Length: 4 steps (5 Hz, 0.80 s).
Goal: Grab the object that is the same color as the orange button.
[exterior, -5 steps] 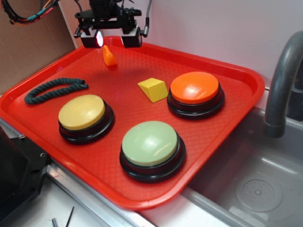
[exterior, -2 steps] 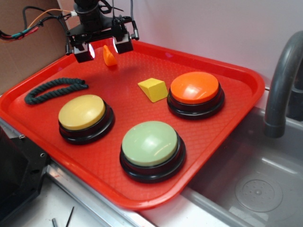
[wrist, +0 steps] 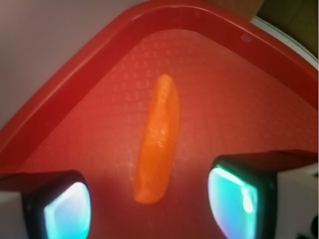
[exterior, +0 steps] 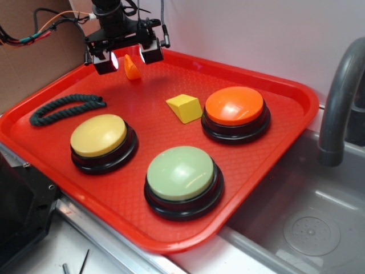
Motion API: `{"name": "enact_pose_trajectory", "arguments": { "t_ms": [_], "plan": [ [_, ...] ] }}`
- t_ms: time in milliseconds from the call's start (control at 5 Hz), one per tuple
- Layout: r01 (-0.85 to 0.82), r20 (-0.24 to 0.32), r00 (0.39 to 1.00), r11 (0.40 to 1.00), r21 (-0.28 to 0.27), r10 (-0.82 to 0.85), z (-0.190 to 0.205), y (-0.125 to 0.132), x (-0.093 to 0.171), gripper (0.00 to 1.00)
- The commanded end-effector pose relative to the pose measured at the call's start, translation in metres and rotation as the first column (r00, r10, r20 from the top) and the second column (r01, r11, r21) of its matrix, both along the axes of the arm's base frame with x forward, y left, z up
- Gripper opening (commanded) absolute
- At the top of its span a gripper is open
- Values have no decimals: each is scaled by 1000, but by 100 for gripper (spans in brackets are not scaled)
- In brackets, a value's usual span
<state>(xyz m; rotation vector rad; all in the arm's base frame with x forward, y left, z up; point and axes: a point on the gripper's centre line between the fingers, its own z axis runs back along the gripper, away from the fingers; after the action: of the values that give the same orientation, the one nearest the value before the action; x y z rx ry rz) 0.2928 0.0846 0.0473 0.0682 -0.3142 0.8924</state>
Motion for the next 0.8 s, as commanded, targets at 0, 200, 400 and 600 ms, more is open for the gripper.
{"name": "enact_pose_trajectory", "arguments": {
  "t_ms": [0, 200, 400, 600],
  "plan": [
    [-34, -35, 999, 999, 1, 34, -4, 23, -2, 100],
    [-33, -79, 996, 999, 4, 33, -16, 29, -3, 96],
    [-11, -86, 996, 1000, 1, 11, -22, 29, -3, 0],
    [15, -99, 995, 1000, 11, -13, -23, 27, -1, 0]
  ]
}}
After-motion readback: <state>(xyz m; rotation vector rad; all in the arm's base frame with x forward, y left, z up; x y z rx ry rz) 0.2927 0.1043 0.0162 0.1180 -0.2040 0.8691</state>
